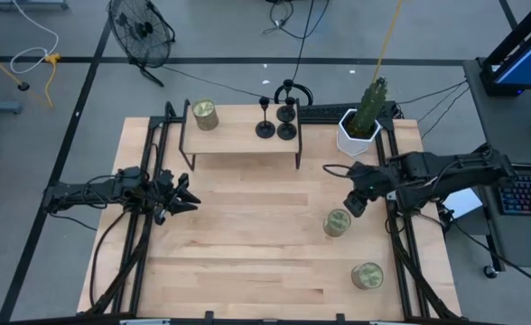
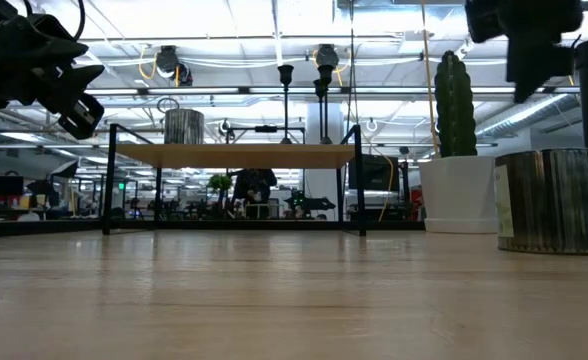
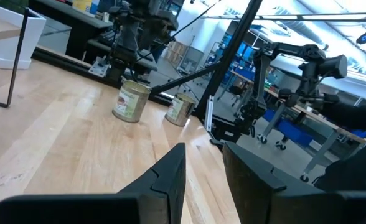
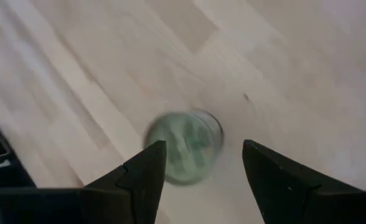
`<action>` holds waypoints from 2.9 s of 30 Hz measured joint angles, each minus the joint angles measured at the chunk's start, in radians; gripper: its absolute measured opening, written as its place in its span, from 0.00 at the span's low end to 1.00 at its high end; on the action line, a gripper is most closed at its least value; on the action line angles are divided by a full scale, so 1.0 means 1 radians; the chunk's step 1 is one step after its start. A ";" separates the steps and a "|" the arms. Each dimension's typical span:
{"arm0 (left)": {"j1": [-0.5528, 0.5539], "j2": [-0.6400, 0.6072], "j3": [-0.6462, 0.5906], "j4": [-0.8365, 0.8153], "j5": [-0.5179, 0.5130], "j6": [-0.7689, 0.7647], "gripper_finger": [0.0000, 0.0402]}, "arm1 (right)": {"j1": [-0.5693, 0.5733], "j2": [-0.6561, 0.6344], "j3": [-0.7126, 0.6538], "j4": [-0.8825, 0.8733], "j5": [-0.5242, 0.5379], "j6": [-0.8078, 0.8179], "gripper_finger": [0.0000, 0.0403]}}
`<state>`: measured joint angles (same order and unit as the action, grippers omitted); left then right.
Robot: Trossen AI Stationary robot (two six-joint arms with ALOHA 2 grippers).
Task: Pick & Place candle stick holders
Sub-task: Put the top scented candle on the shelf
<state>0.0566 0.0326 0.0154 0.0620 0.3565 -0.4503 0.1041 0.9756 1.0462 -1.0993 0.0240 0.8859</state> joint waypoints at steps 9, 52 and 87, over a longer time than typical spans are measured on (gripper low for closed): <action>0.000 0.000 -0.001 0.000 -0.016 0.019 0.28 | -0.011 -0.005 0.000 -0.124 -0.128 0.255 0.52; 0.000 0.000 -0.001 -0.003 -0.026 0.028 0.28 | -0.011 -0.005 0.000 0.090 -0.186 -0.008 0.52; 0.000 0.000 -0.001 -0.005 -0.026 0.044 0.28 | -0.010 -0.005 -0.001 0.113 -0.236 -0.005 0.52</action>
<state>0.0564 0.0324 0.0147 0.0570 0.3302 -0.4062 0.0937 0.9707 1.0451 -0.9866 -0.2123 0.8808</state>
